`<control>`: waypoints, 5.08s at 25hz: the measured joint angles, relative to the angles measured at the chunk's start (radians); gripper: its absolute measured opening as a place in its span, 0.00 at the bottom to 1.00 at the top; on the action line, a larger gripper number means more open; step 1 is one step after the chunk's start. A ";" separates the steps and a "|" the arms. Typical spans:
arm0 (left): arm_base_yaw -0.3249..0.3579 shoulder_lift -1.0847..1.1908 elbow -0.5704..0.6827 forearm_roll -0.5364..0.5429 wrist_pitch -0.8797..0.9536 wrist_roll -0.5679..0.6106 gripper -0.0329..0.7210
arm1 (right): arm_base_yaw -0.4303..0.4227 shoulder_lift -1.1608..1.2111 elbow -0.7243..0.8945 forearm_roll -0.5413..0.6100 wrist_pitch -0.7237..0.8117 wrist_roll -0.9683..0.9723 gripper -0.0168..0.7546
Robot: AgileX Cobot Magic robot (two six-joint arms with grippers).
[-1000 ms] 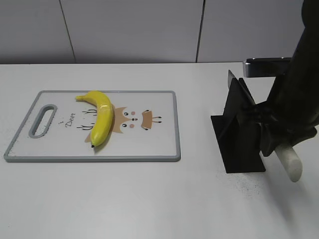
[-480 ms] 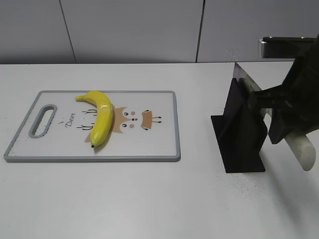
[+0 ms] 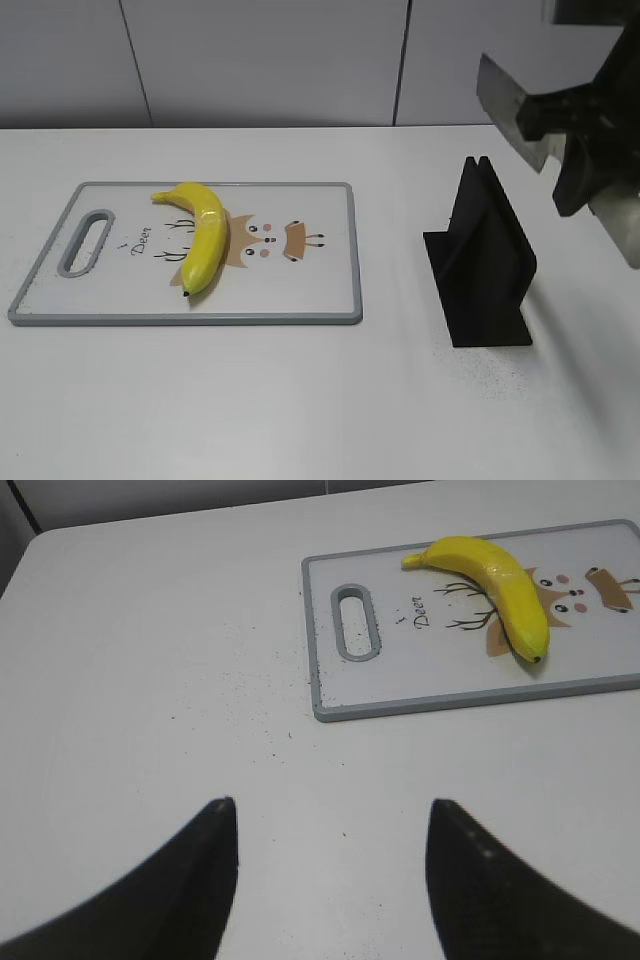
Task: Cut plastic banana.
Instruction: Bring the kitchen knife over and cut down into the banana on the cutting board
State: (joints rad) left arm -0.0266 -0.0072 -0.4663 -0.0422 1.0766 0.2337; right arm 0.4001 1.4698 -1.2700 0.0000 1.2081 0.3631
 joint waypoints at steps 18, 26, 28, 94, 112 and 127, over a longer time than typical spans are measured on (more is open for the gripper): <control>-0.042 0.451 -0.261 -0.033 -0.063 0.141 0.81 | 0.000 0.170 -0.387 0.035 0.019 -0.432 0.23; -0.063 0.811 -0.489 -0.107 -0.160 0.315 0.81 | 0.000 0.326 -0.556 0.063 0.020 -0.617 0.23; -0.063 0.894 -0.564 -0.146 -0.165 0.367 0.81 | 0.000 0.358 -0.583 0.063 0.020 -0.670 0.23; -0.067 1.997 -1.047 -0.553 -0.044 1.401 0.06 | 0.090 0.864 -0.838 0.270 -0.059 -1.588 0.23; -0.063 2.154 -1.069 -0.632 -0.052 1.416 0.07 | 0.081 1.035 -0.889 0.229 -0.058 -1.569 0.23; -0.067 2.040 -1.057 -0.601 -0.038 1.407 0.06 | 0.091 0.904 -0.905 0.233 0.002 -1.543 0.23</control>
State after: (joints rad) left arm -0.0937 2.0331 -1.5231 -0.6436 1.0384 1.6408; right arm 0.4910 2.3742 -2.1753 0.2328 1.2100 -1.1798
